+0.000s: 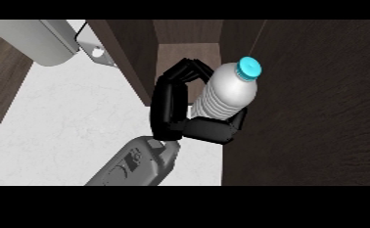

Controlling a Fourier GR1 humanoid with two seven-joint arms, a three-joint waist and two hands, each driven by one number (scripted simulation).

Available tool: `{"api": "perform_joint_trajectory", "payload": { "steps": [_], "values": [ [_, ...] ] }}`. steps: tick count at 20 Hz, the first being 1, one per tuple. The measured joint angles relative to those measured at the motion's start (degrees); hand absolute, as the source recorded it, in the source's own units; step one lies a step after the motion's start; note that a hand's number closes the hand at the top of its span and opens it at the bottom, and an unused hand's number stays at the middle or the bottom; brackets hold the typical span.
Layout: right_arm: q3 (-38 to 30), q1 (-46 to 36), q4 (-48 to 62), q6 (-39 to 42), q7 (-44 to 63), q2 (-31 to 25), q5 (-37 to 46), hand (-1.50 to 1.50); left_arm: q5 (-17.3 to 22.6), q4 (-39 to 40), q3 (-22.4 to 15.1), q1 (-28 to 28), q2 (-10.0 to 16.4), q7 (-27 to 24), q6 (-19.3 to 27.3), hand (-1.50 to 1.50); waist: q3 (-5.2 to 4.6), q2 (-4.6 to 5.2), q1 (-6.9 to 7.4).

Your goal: Pick up the bottled water, place it into the cabinet and close the cabinet

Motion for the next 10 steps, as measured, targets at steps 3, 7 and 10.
{"api": "perform_joint_trajectory", "payload": {
  "steps": [3, 7, 10],
  "values": [
    [0.1, -0.9, 0.0, -0.4, 0.8, 0.3, -0.2, -1.5, 0.2, 4.4, 1.4, -4.5, 0.0, 0.3, 2.0, 1.5, -0.01, 0.08, -0.12],
    [-0.9, -2.2, 0.2, -0.5, 2.0, 0.0, -0.5, -1.5, 1.7, 10.6, 1.9, -9.5, 0.0, 0.0, 4.0, 1.5, -0.02, 0.14, -0.29],
    [-2.1, -1.7, 0.3, 0.3, 1.7, 0.0, -0.9, -1.5, 2.6, 14.5, 2.1, -10.9, 0.0, -1.4, 3.8, 1.5, -0.03, 0.11, -0.43]
  ]
}}
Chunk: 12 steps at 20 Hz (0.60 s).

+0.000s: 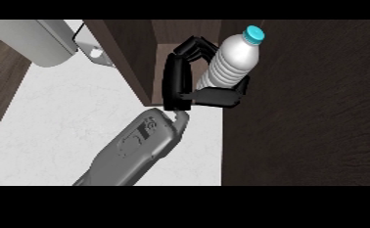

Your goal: Pick up the bottled water, place it into the cabinet and close the cabinet

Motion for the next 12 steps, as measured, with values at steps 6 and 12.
{"api": "perform_joint_trajectory", "payload": {
  "steps": [6, 12],
  "values": [
    [-1.2, -0.2, 0.2, 0.7, 0.4, 0.0, -0.8, -1.5, 0.4, 9.0, 2.9, -4.0, 0.1, -2.1, -2.4, 1.5, -0.01, 0.1, 0.09],
    [-2.3, -0.7, 0.6, 1.9, 0.4, -0.5, -1.7, -1.5, 2.5, 17.9, 5.8, -6.5, 0.0, -5.8, -4.4, 1.5, -0.01, 0.23, -0.27]
  ]
}}
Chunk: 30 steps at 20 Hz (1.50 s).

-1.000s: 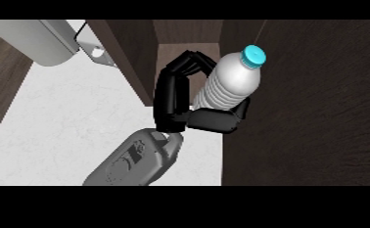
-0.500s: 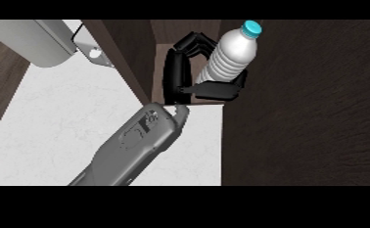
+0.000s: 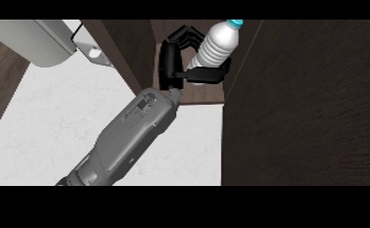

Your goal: Pick up the bottled water, place it into the cabinet and close the cabinet

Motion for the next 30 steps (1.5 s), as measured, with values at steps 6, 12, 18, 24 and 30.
{"api": "perform_joint_trajectory", "payload": {
  "steps": [6, 12, 18, 24, 30],
  "values": [
    [0.6, -0.6, 0.1, 0.3, 0.6, 0.4, -0.7, -1.5, 4.7, 7.4, 3.1, -2.7, 0.0, -5.1, -1.1, 1.5, -0.02, 0.16, -0.57],
    [0.5, -2.3, 0.6, 0.2, 1.5, 0.2, -1.3, -1.5, 4.3, 17.8, 5.7, -7.6, 0.1, -9.3, -3.7, 1.5, 0.0, 0.32, -0.7],
    [-0.3, -3.6, 0.8, 0.3, 2.0, -0.9, -2.1, -1.5, 1.2, 28.2, 5.3, -13.4, 0.3, -9.7, -4.0, -1.5, 0.01, 0.52, -1.16],
    [-1.0, -4.0, 1.2, 1.2, 1.5, -0.9, -2.6, -1.5, -0.1, 36.0, 6.1, -18.4, 0.1, -9.3, -4.2, -1.5, 0.02, 0.59, -1.64],
    [-1.0, -4.7, 1.2, 1.2, 2.0, -0.9, -3.0, -1.5, 0.8, 38.4, 8.6, -20.2, 0.3, -11.3, -7.1, -1.5, -0.01, 0.61, -1.4]
  ]
}}
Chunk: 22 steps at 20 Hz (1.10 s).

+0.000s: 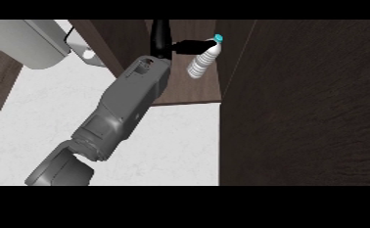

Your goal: Pick up the bottled water, place it into the cabinet and close the cabinet

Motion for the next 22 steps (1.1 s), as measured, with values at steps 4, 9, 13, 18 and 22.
{"api": "perform_joint_trajectory", "payload": {
  "steps": [4, 9, 13, 18, 22],
  "values": [
    [0.3, 0.0, -0.2, -0.4, 0.5, 0.2, -0.3, -1.5, 1.0, -1.4, 1.8, -0.4, 0.1, -2.4, -3.3, -1.5, -0.01, -0.23, 0.49],
    [0.0, 1.1, -0.3, 0.0, 0.2, 0.5, -0.6, -1.5, 3.1, -5.1, 3.5, 1.6, 0.0, -4.5, -9.2, -1.5, -0.02, -0.64, 1.23],
    [1.0, 1.3, -0.4, 0.0, 0.5, 1.2, -0.7, -1.5, 4.7, -10.3, 1.7, 4.9, -0.2, -3.8, -11.5, -1.5, -0.01, -0.99, 1.79],
    [1.4, 1.1, -0.6, -0.5, 1.4, 1.1, -0.9, -1.5, 5.5, -19.0, -2.3, 9.7, -0.3, -1.1, -11.0, -1.5, 0.0, -1.33, 2.73],
    [2.2, 1.0, -0.6, -0.8, 2.1, 1.4, -1.0, -1.5, 6.0, -28.1, -5.8, 15.7, -0.3, 1.1, -9.8, -1.5, 0.0, -1.52, 3.35]
  ]
}}
